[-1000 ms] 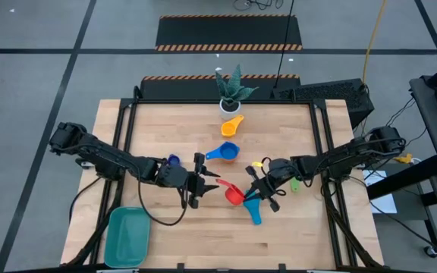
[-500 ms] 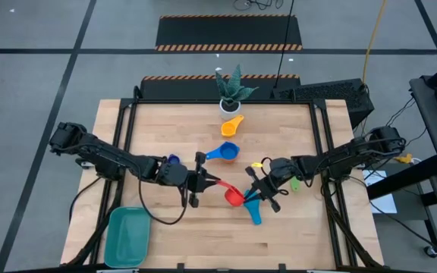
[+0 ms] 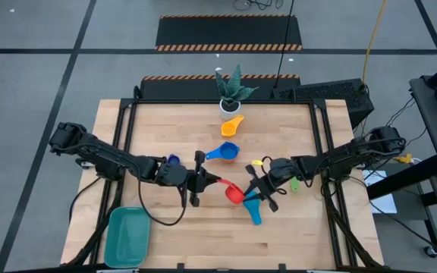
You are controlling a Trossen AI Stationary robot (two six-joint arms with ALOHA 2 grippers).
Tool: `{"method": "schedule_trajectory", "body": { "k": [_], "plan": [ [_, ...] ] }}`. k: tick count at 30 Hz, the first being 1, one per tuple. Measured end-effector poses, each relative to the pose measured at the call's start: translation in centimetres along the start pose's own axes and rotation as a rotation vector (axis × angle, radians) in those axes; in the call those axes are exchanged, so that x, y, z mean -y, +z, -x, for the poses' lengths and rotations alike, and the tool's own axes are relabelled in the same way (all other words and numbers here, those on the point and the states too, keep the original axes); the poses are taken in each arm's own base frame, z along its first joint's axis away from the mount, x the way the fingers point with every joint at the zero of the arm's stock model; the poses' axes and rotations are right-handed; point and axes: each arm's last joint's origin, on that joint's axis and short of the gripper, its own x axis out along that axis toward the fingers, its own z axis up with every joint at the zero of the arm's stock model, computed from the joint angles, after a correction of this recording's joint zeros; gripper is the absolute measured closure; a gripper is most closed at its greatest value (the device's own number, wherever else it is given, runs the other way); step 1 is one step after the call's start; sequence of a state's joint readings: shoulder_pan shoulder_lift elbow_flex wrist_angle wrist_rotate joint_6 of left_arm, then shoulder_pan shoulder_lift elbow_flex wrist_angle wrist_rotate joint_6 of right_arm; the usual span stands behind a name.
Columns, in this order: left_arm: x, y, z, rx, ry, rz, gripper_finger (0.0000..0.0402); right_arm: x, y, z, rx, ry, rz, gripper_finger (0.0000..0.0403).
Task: Nest measuring cups in basket
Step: Stack the red measuring cup on the blue measuring cup
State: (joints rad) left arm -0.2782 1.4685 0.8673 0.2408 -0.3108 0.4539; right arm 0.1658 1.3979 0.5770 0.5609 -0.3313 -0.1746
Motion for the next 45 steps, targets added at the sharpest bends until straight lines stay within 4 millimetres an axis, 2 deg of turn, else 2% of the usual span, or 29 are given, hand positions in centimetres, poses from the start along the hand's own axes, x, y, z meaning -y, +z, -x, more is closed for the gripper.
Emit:
{"method": "schedule_trajectory", "body": {
  "k": [6, 14, 20, 27, 32, 40, 45],
  "plan": [
    [0.4, 0.2, 0.4, -0.028, 0.030, -0.071, 0.0396, 0.1, -0.2, 0.3, -0.054, -0.088, -0.102, 0.0318],
    [1.1, 0.4, 0.7, -0.050, 0.043, -0.192, 0.0396, -0.3, 0.0, 1.8, -0.131, -0.102, -0.249, 0.0271],
    [1.0, 0.0, 0.8, -0.121, 0.100, -0.288, 0.0396, -0.2, -0.8, 2.8, -0.254, -0.276, -0.317, 0.0255],
    [0.1, -0.8, 0.6, -0.240, 0.178, -0.402, 0.0396, -0.3, -1.2, 3.8, -0.326, -0.412, -0.381, 0.0254],
    [-0.9, -1.3, 0.3, -0.273, 0.190, -0.487, 0.0396, -0.5, -0.9, 4.2, -0.305, -0.422, -0.480, 0.0254],
    [-4.1, -2.3, -0.5, -0.287, 0.257, -0.509, 0.0396, -1.2, -0.4, 3.8, -0.263, -0.394, -0.494, 0.0254],
    [-4.6, -2.8, -1.0, -0.295, 0.229, -0.578, 0.0396, -1.8, -0.3, 3.7, -0.261, -0.379, -0.516, 0.0254]
  ]
}}
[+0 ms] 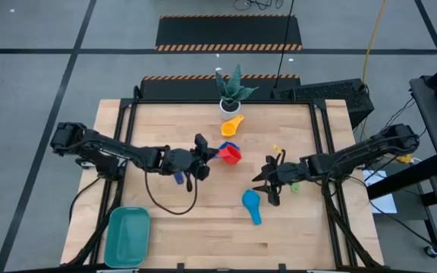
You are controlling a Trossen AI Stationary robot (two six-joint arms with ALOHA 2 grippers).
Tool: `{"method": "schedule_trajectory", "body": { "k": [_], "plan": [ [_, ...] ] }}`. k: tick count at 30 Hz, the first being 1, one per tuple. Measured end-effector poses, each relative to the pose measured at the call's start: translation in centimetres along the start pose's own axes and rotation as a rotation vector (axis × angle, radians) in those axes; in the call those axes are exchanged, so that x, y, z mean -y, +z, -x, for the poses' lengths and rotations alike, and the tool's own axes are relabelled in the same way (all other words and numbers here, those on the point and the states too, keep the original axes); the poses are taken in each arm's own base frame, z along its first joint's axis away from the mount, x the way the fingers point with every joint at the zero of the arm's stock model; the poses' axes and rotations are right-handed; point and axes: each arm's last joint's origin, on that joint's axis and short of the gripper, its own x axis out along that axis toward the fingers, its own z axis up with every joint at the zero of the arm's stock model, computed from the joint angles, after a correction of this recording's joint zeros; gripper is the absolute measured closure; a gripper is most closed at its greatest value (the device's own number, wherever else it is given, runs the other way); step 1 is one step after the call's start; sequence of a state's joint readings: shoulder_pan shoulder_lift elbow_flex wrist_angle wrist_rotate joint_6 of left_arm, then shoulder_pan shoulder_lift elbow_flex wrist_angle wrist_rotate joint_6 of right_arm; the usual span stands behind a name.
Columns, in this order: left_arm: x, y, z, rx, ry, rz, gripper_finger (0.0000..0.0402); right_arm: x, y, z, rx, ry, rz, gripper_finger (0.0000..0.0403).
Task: Nest measuring cups in basket
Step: Stack the red measuring cup on the blue measuring cup
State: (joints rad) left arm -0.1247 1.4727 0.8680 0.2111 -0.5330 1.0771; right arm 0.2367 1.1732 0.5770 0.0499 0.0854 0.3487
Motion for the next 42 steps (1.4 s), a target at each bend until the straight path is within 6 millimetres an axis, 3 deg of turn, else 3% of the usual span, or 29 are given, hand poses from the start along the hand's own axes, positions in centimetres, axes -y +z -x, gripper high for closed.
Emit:
{"method": "schedule_trajectory", "body": {
  "k": [15, 33, 42],
  "plan": [
    [1.2, -2.7, -0.7, 0.023, 0.091, -0.038, 0.0396, -2.8, -0.7, 0.4, 0.065, -0.013, 0.049, 0.0255],
    [4.0, -3.8, -3.3, 0.011, 0.061, -0.151, 0.0386, -2.9, -0.5, 0.5, 0.084, -0.002, 0.063, 0.0255],
    [4.1, -4.5, -3.7, -0.029, 0.044, -0.102, 0.0377, -2.9, -0.5, 0.5, 0.083, -0.001, 0.064, 0.0255]
  ]
}}
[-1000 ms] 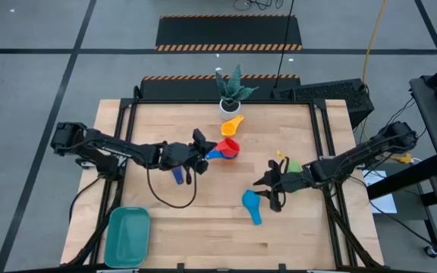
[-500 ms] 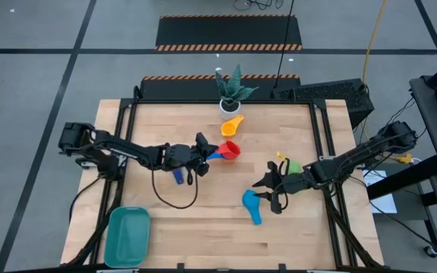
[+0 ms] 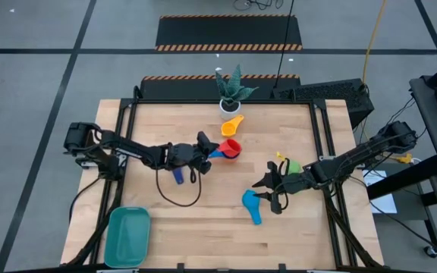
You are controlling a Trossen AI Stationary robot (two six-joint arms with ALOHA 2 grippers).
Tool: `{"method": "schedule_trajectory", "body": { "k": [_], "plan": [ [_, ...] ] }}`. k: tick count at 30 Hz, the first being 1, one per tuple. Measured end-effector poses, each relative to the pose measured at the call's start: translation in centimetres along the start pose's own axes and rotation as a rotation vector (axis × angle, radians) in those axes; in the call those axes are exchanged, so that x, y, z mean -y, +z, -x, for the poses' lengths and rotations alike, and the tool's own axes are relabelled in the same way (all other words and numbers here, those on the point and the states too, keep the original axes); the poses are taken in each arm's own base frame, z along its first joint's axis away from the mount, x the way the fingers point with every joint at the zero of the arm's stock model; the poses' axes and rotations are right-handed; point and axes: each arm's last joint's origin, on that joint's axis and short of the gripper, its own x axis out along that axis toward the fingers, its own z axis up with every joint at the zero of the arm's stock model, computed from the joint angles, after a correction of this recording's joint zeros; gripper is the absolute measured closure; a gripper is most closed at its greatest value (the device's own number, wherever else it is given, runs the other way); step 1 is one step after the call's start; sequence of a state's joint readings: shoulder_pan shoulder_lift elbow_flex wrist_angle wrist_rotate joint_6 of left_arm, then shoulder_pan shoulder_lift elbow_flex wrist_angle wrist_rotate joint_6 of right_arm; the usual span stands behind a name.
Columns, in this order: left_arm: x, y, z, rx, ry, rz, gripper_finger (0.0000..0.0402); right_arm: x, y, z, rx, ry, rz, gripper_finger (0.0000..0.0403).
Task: Nest measuring cups in basket
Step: Stack the red measuring cup on the blue measuring cup
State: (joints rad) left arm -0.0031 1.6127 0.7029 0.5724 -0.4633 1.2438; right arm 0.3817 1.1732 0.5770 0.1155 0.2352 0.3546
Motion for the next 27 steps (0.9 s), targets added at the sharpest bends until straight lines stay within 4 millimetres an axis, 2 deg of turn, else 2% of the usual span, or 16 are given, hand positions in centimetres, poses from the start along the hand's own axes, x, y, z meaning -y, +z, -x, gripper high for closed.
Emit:
{"method": "schedule_trajectory", "body": {
  "k": [3, 11, 16, 20, 27],
  "plan": [
    [0.2, -0.2, 0.0, -0.012, -0.024, -0.007, 0.0353, 0.0, 0.0, 0.0, 0.000, 0.000, 0.000, 0.0255],
    [0.2, -0.2, 0.0, -0.018, -0.020, 0.087, 0.0236, 0.0, 0.0, 0.0, -0.001, 0.003, 0.000, 0.0255],
    [0.2, -0.4, 0.0, -0.078, 0.002, 0.119, 0.0185, 0.0, 0.0, 0.0, -0.001, 0.004, 0.000, 0.0255],
    [0.4, -0.8, 0.1, -0.193, 0.011, 0.168, 0.0165, 0.0, 0.0, 0.0, -0.002, 0.004, 0.000, 0.0255],
    [1.6, -1.8, 0.5, -0.368, -0.040, 0.205, 0.0163, 0.0, 0.0, 0.0, -0.002, 0.004, 0.004, 0.0255]
  ]
}}
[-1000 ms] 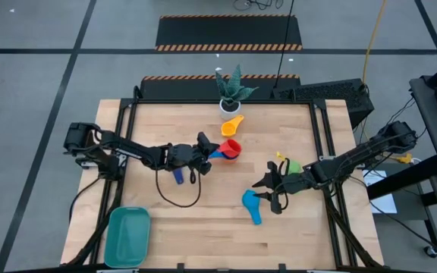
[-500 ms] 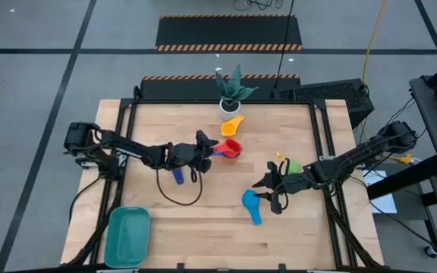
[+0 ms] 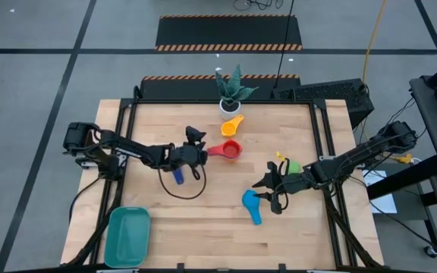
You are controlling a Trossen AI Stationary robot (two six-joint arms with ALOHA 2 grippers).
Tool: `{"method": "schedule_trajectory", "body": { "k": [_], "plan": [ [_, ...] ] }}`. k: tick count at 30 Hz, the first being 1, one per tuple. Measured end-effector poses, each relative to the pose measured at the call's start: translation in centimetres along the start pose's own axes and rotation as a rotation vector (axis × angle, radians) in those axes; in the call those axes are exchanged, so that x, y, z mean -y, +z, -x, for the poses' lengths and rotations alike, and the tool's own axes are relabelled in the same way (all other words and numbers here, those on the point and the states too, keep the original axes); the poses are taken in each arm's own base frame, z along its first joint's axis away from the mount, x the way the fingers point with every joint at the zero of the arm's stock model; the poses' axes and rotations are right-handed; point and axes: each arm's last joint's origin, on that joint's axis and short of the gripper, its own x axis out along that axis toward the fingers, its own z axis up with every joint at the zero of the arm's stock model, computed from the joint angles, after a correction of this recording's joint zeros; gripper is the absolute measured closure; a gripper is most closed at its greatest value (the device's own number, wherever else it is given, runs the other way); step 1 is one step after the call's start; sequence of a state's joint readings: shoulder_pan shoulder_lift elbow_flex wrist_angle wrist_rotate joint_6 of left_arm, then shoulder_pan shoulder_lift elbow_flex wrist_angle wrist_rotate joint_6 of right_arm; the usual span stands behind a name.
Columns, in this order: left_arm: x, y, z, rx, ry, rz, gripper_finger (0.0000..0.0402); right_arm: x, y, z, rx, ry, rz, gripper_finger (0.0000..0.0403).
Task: Nest measuring cups in basket
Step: Stack the red measuring cup on the blue measuring cup
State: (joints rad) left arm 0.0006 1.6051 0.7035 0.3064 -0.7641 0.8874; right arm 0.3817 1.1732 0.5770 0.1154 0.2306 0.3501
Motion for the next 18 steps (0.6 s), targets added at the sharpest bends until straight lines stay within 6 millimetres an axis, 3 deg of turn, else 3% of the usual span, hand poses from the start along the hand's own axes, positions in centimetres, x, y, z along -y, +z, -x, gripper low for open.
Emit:
{"method": "schedule_trajectory", "body": {
  "k": [6, 12, 18],
  "plan": [
    [0.4, -0.5, 0.1, -0.079, 0.005, 0.088, 0.0163, 0.0, 0.0, 0.0, 0.000, 0.000, 0.004, 0.0255],
    [-0.8, 0.3, 2.4, -0.019, 0.011, 0.236, 0.0163, 0.0, 0.0, 0.0, 0.000, 0.000, 0.015, 0.0255],
    [-3.2, 0.6, 3.8, 0.133, -0.059, 0.657, 0.0163, 0.0, 0.1, 0.0, 0.008, 0.001, 0.039, 0.0255]
  ]
}}
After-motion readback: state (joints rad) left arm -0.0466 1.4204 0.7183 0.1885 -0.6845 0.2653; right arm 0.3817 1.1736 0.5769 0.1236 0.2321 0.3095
